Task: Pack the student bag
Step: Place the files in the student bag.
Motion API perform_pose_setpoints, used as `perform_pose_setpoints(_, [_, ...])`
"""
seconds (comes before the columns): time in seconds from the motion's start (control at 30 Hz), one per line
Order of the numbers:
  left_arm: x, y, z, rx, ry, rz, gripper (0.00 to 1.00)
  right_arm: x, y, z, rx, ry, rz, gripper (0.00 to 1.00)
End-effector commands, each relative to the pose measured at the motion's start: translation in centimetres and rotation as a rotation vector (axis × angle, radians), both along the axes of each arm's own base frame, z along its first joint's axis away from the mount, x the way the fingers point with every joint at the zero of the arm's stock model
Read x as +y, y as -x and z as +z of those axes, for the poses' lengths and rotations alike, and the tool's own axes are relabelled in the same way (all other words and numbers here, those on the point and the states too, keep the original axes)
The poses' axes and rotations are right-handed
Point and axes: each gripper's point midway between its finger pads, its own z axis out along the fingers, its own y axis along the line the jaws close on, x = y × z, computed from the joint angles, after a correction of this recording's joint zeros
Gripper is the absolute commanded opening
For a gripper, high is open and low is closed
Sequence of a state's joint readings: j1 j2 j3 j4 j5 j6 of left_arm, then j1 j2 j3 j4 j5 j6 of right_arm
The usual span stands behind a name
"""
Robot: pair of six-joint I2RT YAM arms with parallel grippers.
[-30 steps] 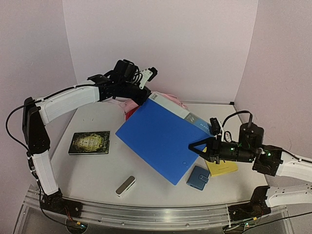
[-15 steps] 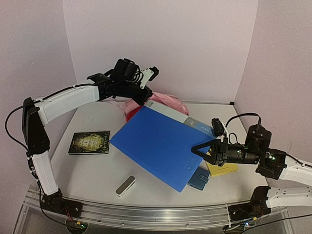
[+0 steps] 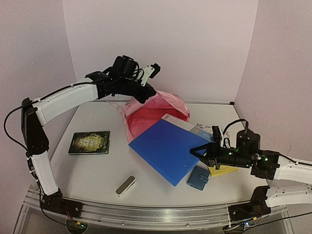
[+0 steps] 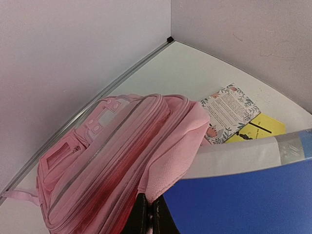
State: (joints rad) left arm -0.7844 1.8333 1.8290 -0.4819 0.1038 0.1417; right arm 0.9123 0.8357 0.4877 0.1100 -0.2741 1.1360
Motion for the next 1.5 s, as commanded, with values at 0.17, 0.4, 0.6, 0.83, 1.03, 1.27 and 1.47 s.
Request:
perform_pose_setpoints(0.17, [-0.4, 4.9, 9.4, -0.076, 0.264, -0.178, 0.0, -1.5, -5.7, 4.7, -0.027, -0.284, -0.353, 0.0])
perform_pose_setpoints(0.4, [-1.0, 5.3, 8.6, -0.028, 0.277, -0.2, 0.0, -0.5, -8.0, 5.1, 0.004, -0.39, -0.432, 0.0])
perform_pose_setpoints(0.6, [-1.4, 5.8, 8.8, -0.008, 0.309, -0.228, 0.0, 0.5, -10.5, 3.9, 0.035, -0.375, -0.522, 0.0])
perform_pose_setpoints(0.83, [-1.8, 6.1, 9.1, -0.002, 0.327, -0.258, 0.0, 4.0, -13.4, 0.7, 0.099, -0.307, -0.551, 0.0])
perform_pose_setpoints(1.03, [-2.0, 6.5, 9.6, -0.008, 0.341, -0.282, 0.0, 6.3, -14.8, -4.6, 0.222, -0.259, -0.582, 0.0])
perform_pose_setpoints(1.27, [-1.9, 7.0, 9.9, -0.005, 0.343, -0.294, 0.0, 8.8, -15.8, -10.1, 0.352, -0.242, -0.593, 0.0])
perform_pose_setpoints(1.47, [-1.8, 8.0, 9.6, 0.009, 0.342, -0.332, 0.0, 10.2, -17.4, -11.5, 0.398, -0.292, -0.641, 0.0])
